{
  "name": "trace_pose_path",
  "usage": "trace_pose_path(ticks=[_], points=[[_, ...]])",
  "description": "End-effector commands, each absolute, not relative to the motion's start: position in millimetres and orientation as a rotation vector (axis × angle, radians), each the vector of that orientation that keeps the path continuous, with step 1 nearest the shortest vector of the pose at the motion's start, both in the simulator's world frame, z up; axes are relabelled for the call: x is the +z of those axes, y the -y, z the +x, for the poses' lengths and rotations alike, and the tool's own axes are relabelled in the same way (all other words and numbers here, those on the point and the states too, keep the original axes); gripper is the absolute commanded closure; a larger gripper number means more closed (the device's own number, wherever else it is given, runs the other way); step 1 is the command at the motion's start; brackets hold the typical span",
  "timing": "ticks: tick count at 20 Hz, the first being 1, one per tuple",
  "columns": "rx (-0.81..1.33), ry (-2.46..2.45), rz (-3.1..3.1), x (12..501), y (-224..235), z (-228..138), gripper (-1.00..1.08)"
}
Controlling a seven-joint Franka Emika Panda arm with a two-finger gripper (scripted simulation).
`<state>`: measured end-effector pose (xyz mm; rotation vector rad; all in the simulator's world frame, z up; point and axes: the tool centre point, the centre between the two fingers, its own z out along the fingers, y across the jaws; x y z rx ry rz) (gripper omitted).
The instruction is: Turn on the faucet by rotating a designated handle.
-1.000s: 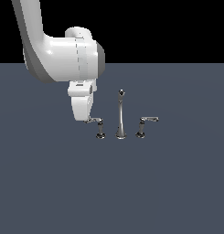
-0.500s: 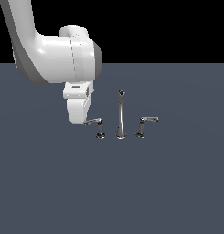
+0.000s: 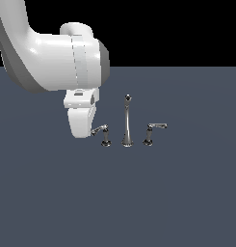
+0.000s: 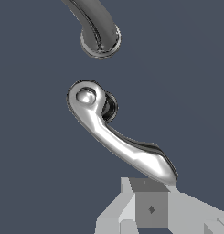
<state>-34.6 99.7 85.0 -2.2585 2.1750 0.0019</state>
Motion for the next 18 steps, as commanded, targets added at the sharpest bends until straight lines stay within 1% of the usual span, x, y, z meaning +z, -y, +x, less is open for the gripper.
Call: trace_pose_path(ticks=[1, 2, 14, 15, 16, 18], points=[[-0.001, -2.193, -2.248, 85.7, -89.7, -39.7, 1.08], [0.003, -2.176, -2.259, 85.0, -98.8, -37.0, 1.08], [0.000, -2.193, -2.249, 85.5, -46.9, -60.0, 1.08], [0.000, -2.193, -2.249, 85.5, -46.9, -60.0, 1.08], [0.009, -2.144, -2.287, 85.1, -72.1, -60.2, 1.08], [0.007, -2.154, -2.280, 85.1, -58.5, -56.6, 1.08]])
